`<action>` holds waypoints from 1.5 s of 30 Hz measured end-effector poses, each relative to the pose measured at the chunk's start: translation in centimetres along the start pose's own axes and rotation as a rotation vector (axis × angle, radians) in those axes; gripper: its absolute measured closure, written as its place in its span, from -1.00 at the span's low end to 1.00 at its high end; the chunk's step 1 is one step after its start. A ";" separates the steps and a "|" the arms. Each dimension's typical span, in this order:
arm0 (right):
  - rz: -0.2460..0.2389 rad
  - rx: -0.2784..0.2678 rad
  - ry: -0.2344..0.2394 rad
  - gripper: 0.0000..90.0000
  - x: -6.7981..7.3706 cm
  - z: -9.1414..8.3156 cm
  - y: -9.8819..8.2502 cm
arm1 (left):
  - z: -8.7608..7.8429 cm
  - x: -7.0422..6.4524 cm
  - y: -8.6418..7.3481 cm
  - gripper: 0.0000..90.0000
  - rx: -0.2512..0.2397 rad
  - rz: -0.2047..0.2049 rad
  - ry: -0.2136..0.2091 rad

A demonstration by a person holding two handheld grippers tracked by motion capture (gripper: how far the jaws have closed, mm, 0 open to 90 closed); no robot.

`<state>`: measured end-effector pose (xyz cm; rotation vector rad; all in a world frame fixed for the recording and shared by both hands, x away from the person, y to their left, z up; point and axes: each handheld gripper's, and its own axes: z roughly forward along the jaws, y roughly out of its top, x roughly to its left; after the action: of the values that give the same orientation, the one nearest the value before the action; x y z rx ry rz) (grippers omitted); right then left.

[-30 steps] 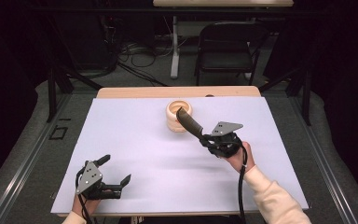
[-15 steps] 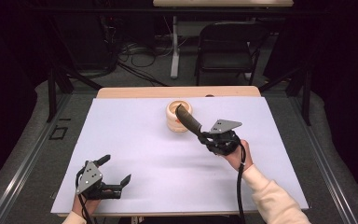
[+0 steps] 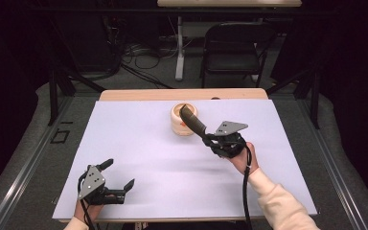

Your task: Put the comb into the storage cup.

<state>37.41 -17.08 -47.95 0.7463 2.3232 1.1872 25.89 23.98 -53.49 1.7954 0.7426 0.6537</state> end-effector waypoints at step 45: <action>0.028 -0.042 -0.017 0.60 -1.3 1.8 2.7 | 0.0 0.0 0.0 -0.99 -0.003 -0.002 0.002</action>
<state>40.20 -15.48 -46.51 0.7738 2.2736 1.2327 25.88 24.01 -53.47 1.7914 0.7439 0.6547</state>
